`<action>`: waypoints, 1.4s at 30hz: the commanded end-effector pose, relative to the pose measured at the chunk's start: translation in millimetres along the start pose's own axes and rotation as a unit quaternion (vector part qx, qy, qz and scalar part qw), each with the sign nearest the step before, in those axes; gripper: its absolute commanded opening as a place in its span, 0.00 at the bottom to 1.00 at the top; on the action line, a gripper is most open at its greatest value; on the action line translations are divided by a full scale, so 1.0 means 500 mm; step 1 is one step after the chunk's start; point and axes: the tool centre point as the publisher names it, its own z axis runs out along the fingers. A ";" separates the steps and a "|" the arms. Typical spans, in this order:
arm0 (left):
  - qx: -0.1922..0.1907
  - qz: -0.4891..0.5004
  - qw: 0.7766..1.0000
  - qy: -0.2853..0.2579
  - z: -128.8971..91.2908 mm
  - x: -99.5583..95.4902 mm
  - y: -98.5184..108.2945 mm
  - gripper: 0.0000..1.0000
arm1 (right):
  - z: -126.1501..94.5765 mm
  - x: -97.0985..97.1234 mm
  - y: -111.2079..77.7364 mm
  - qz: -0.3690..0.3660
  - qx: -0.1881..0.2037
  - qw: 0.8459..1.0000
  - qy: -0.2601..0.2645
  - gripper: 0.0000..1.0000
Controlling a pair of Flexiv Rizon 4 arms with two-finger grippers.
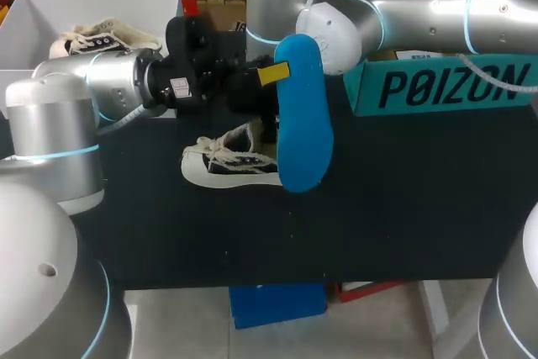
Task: Take the shoe out of the shoebox, open the shoe tongue, remove and reinsert the insole, then place the shoe into the shoebox
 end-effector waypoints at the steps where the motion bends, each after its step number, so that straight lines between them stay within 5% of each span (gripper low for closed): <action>1: 0.000 0.001 1.000 -0.001 0.002 0.001 0.002 0.00 | -0.004 0.021 -0.010 -0.007 0.000 1.000 0.013 0.00; 8: 0.000 0.001 1.000 -0.001 0.002 0.001 0.002 0.00 | -0.118 0.049 -0.029 0.035 -0.024 0.999 -0.017 0.00; 11: 0.000 0.001 1.000 -0.001 0.002 0.001 0.002 0.00 | -0.135 0.031 -0.038 0.110 0.006 0.992 -0.065 0.00; 21: 0.000 0.001 1.000 -0.001 0.002 0.001 0.002 0.00 | -0.162 -0.007 -0.070 0.320 0.036 0.937 -0.133 0.00; 32: 0.000 0.001 1.000 -0.001 0.002 0.001 0.002 0.00 | -0.208 -0.024 -0.083 0.438 0.008 0.884 -0.162 0.00; 42: 0.000 0.001 1.000 -0.001 0.002 0.001 0.002 0.00 | -0.216 -0.019 -0.105 0.562 -0.032 0.810 -0.166 0.00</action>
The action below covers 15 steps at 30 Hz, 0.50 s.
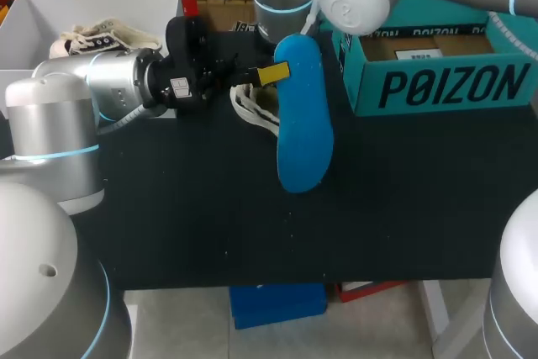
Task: Take the shoe out of the shoebox, open the shoe tongue, remove and reinsert the insole, then place the shoe into the shoebox
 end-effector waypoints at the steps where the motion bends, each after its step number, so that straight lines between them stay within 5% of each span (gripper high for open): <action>1: 0.000 0.001 1.000 -0.002 0.002 0.001 0.002 0.00 | 0.003 -0.008 -0.026 0.092 -0.015 0.996 0.006 0.00; 15: 0.000 0.001 1.000 -0.002 0.002 0.001 0.002 0.00 | 0.033 0.029 -0.066 0.197 -0.023 0.980 0.010 0.00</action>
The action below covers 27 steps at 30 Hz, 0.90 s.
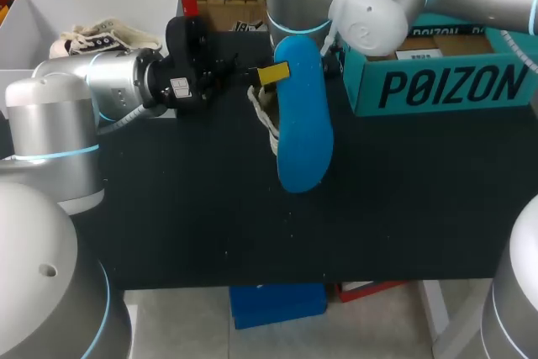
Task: Take the shoe out of the shoebox, open the shoe tongue, remove and reinsert the insole, then place the shoe into the shoebox
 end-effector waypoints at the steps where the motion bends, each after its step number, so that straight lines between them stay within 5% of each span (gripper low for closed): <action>1: 0.000 0.001 1.000 -0.002 0.002 0.001 0.002 0.00 | 0.004 0.014 -0.025 0.002 -0.012 1.000 0.001 0.00; 27: 0.000 0.001 1.000 -0.002 0.002 0.001 0.002 0.00 | 0.134 0.039 -0.070 0.044 0.010 0.999 0.006 0.00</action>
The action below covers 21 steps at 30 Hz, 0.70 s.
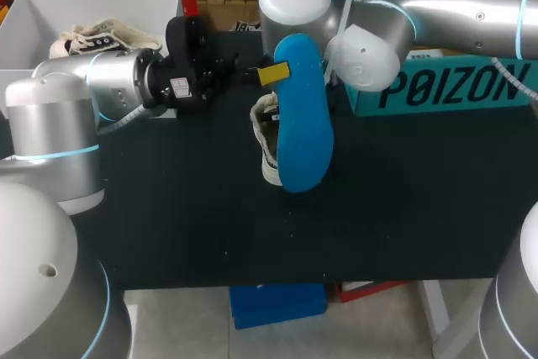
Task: Take the shoe out of the shoebox, open the shoe tongue, remove and reinsert the insole, then place the shoe into the shoebox
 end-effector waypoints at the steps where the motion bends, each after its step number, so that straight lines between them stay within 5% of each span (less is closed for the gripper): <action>1: 0.000 0.001 1.000 -0.002 0.002 0.001 0.002 0.00 | 0.036 0.006 -0.010 0.001 0.005 1.000 0.003 0.00; 16: 0.000 0.001 1.000 -0.002 0.002 0.001 0.002 0.00 | 0.077 0.009 -0.045 0.004 0.027 1.000 0.012 0.00; 18: 0.000 0.001 1.000 -0.002 0.002 0.001 0.002 0.00 | 0.064 0.007 -0.045 -0.001 0.031 0.999 0.016 1.00; 21: 0.000 0.001 1.000 -0.002 0.002 0.001 0.002 0.00 | 0.037 0.001 -0.042 -0.004 0.025 1.000 0.015 1.00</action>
